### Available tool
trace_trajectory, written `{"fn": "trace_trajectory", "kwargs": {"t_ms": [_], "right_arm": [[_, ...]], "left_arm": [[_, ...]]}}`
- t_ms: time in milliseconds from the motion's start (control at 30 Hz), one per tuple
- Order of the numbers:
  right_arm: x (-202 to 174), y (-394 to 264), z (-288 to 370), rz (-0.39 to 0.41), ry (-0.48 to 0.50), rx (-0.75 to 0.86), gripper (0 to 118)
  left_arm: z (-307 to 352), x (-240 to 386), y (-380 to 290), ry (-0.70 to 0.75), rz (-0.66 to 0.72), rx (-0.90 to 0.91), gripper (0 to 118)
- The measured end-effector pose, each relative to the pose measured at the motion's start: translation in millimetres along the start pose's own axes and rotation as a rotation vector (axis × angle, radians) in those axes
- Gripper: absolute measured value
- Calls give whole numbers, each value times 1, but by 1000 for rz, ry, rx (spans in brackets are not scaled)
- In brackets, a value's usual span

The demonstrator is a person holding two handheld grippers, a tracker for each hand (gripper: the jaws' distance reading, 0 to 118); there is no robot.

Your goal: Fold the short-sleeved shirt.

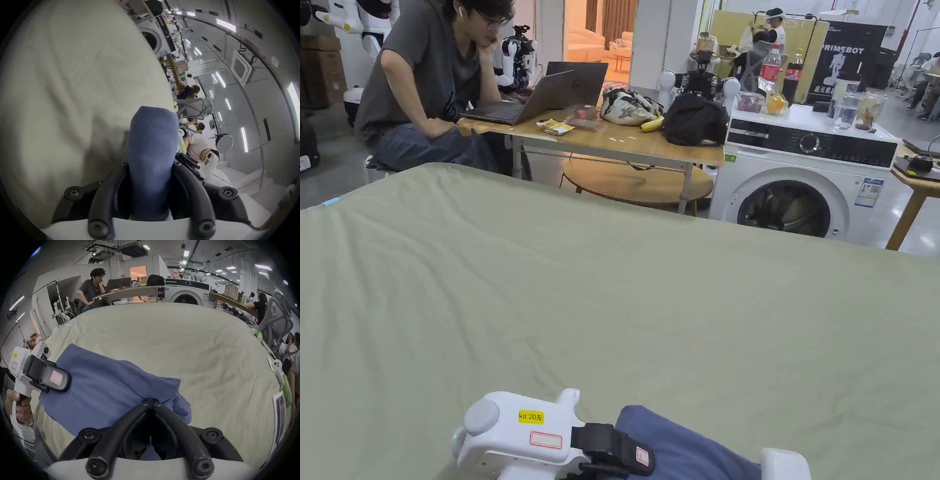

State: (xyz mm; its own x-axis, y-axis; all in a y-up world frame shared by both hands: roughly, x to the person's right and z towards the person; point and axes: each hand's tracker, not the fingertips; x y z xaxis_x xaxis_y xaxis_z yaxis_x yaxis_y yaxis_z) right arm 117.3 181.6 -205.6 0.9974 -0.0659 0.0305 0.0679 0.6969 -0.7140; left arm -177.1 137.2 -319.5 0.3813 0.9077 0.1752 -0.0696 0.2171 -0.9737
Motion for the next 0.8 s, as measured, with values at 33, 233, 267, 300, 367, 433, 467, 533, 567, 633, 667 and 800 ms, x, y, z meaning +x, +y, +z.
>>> {"fn": "trace_trajectory", "kwargs": {"t_ms": [33,233,267,300,367,433,467,533,567,633,667,800], "right_arm": [[2,0,1,-3,2,5,0],[4,7,11,-28,17,75,0],[2,9,14,-22,12,97,0],[0,11,16,-17,15,125,0],[-6,18,21,8,-1,187,0],[-11,25,27,14,-4,272,0],[-14,29,30,23,-10,319,0],[-21,38,36,37,-36,400,0],[-24,44,39,38,-35,439,0],[-31,55,44,36,-34,493,0],[-36,61,47,33,-36,522,0],[-54,81,53,44,-40,575,0]], "left_arm": [[1,4,1,-10,-8,-4,27],[13,25,5,-6,-74,-1,26],[19,27,7,-15,-76,-5,26],[24,29,8,-15,-75,3,26],[39,27,16,-10,-69,9,26],[57,27,21,37,-91,23,26],[66,23,24,40,-76,19,26],[87,18,28,74,-49,39,26],[99,16,31,82,-38,45,26],[123,10,36,107,-27,62,26],[137,8,38,127,-24,72,26],[193,11,40,207,8,136,26]]}}
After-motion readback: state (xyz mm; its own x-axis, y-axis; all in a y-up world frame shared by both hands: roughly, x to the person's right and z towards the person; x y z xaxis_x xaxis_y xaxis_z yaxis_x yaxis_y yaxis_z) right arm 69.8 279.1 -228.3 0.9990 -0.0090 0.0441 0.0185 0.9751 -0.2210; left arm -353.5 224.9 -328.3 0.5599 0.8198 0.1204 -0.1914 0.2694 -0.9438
